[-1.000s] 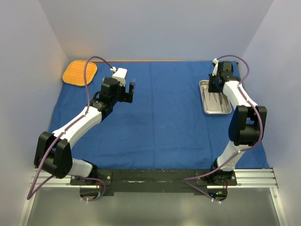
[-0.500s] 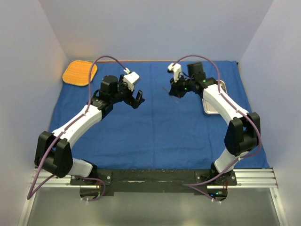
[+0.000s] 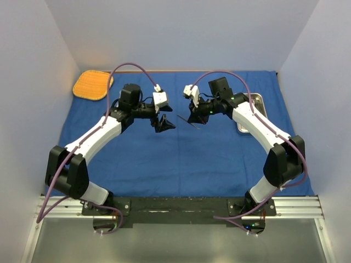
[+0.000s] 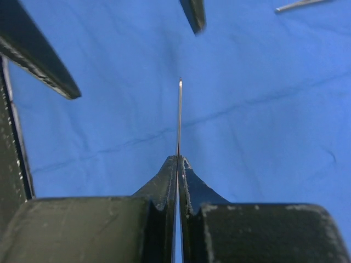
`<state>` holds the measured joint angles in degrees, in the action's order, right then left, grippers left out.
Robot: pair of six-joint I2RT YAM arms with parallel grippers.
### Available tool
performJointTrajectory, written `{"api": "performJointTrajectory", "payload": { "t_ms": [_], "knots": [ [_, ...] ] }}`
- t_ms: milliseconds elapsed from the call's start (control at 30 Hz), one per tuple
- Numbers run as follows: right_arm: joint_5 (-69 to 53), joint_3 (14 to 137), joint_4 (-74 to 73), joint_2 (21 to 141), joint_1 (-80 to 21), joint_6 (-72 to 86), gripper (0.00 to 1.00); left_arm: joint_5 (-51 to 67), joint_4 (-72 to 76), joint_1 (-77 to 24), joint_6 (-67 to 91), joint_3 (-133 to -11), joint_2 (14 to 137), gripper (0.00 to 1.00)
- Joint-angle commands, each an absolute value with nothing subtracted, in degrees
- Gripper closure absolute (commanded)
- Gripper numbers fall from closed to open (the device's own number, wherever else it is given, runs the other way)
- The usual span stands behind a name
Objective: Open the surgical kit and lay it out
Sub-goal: Place the medical item in the surgical kit.
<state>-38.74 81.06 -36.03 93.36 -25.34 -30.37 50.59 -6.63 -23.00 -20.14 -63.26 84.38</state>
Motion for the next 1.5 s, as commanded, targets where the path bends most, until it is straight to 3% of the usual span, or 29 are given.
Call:
{"api": "performJointTrajectory", "payload": {
  "t_ms": [0, 167, 667, 900, 1000, 1300, 1433, 1467],
  "knots": [
    [-41.6, 80.9, -37.5, 90.4, -26.6, -33.4, 1.00, 59.4, -8.3, -22.4, -23.9, -66.9, 86.2, 0.18],
    [-41.8, 81.1, -38.2, 90.1, -27.5, -34.2, 1.00, 61.4, -9.3, -22.5, -22.1, -69.2, 89.2, 0.23],
    [-41.1, 81.3, -38.1, 89.9, -29.0, -34.5, 1.00, 64.5, -16.2, -22.5, -20.7, -73.8, 94.4, 0.69],
    [-41.0, 81.5, -37.9, 90.1, -29.0, -34.6, 1.00, 64.3, -21.8, -22.6, -22.6, -76.4, 96.9, 0.81],
    [-41.0, 81.3, -37.8, 90.2, -29.1, -34.7, 1.00, 64.4, -22.4, -22.6, -22.8, -77.3, 97.6, 0.98],
    [-40.9, 81.4, -38.0, 90.4, -29.3, -35.0, 1.00, 66.0, -20.2, -22.7, -21.5, -77.5, 97.5, 1.00],
    [-40.1, 81.4, -38.0, 90.5, -29.3, -34.3, 0.71, 63.2, -16.0, -22.6, -20.2, -74.9, 96.2, 1.00],
    [-39.3, 81.4, -37.9, 90.5, -29.2, -33.7, 0.56, 62.4, -15.1, -22.5, -19.9, -74.3, 95.8, 1.00]
  ]
}}
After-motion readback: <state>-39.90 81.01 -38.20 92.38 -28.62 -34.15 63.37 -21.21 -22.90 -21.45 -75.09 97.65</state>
